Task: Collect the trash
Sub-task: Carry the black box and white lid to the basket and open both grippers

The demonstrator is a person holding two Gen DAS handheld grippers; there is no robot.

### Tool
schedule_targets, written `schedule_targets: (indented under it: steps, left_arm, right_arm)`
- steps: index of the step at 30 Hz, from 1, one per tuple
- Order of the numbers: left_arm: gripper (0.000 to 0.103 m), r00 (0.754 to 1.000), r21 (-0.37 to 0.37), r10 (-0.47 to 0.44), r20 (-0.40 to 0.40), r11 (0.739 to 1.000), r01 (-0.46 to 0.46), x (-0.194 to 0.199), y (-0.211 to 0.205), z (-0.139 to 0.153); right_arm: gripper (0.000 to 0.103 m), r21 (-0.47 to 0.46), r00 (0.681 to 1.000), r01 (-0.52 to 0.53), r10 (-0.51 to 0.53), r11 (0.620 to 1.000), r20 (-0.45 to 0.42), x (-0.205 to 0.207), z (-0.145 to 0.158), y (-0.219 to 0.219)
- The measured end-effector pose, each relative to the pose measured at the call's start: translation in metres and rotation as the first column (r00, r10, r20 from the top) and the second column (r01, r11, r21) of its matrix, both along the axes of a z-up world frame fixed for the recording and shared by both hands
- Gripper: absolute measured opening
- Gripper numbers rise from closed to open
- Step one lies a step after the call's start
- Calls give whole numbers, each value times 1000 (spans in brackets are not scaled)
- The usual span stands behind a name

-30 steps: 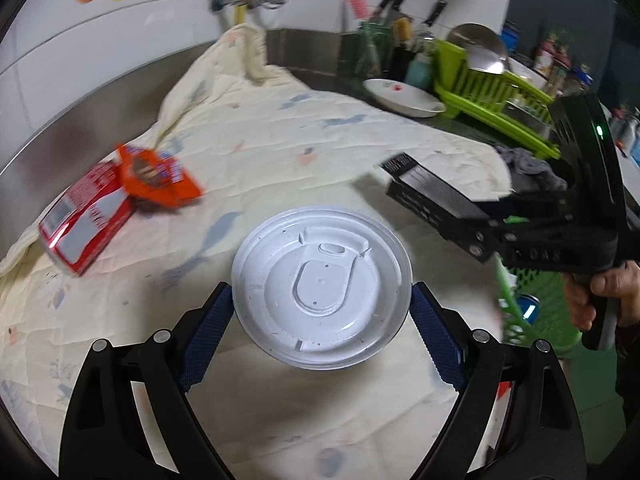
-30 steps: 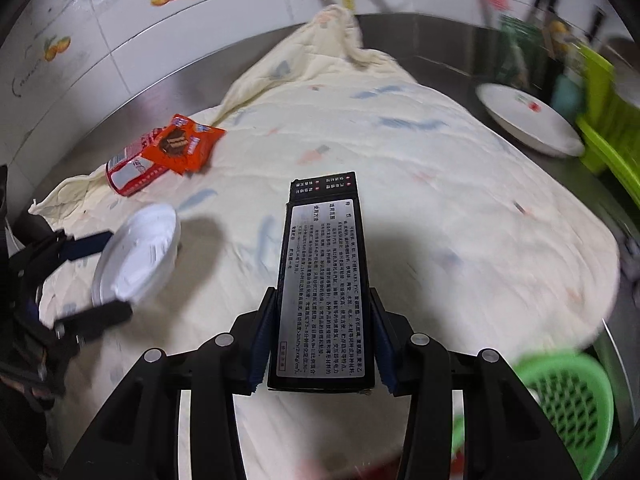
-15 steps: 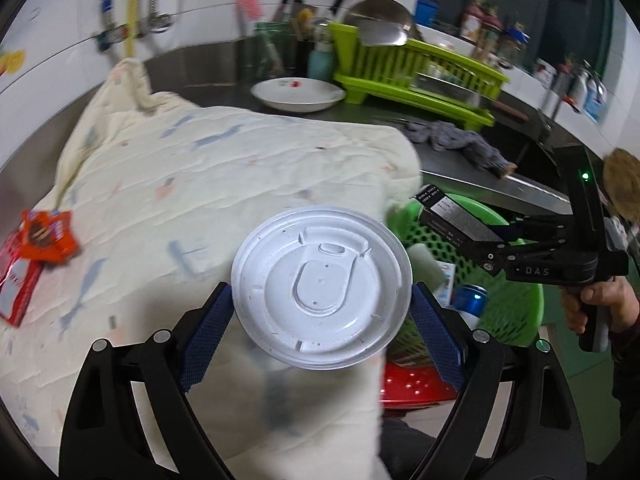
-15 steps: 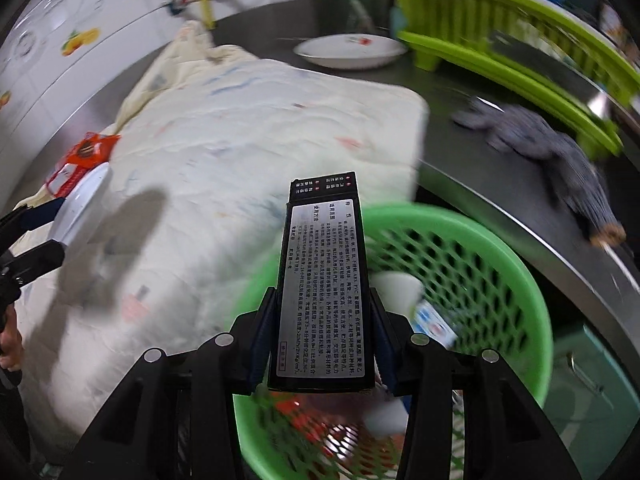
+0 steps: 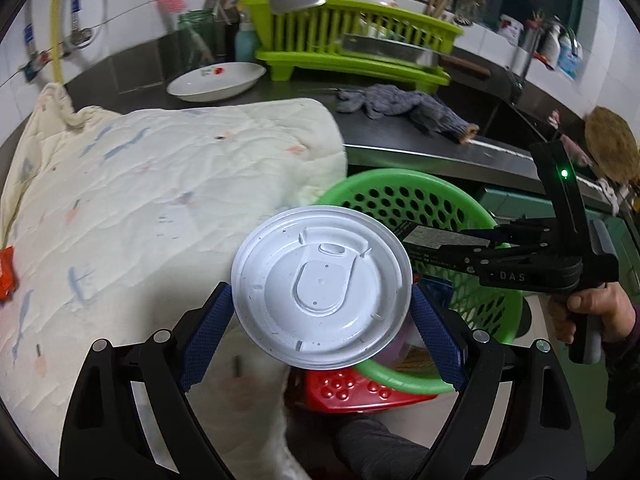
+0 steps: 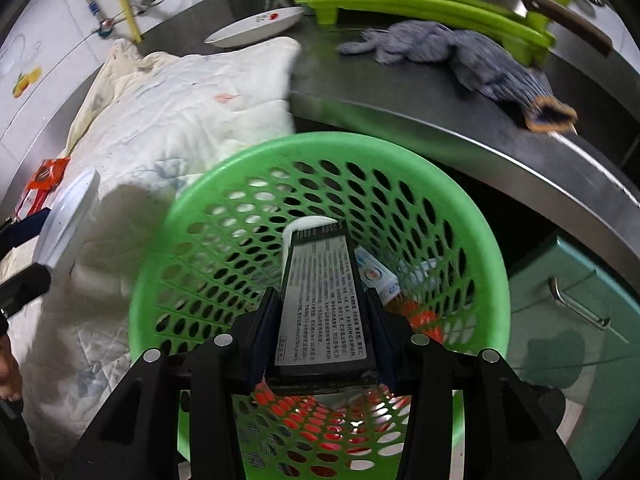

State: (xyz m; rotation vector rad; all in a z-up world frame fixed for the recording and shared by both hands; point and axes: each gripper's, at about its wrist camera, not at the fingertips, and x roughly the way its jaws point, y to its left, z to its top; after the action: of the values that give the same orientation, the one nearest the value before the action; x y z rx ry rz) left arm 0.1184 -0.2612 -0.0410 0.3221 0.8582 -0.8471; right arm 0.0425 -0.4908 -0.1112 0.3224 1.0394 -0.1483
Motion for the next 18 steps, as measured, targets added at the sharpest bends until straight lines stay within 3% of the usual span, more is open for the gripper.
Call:
schedule_targets:
  steps: [18]
  left_arm:
    - [90,998,48,-65,-24,997,66,-9,-61,-31]
  right_arm:
    - [56,3,998,23,-23,1000,51,-26,12,-15]
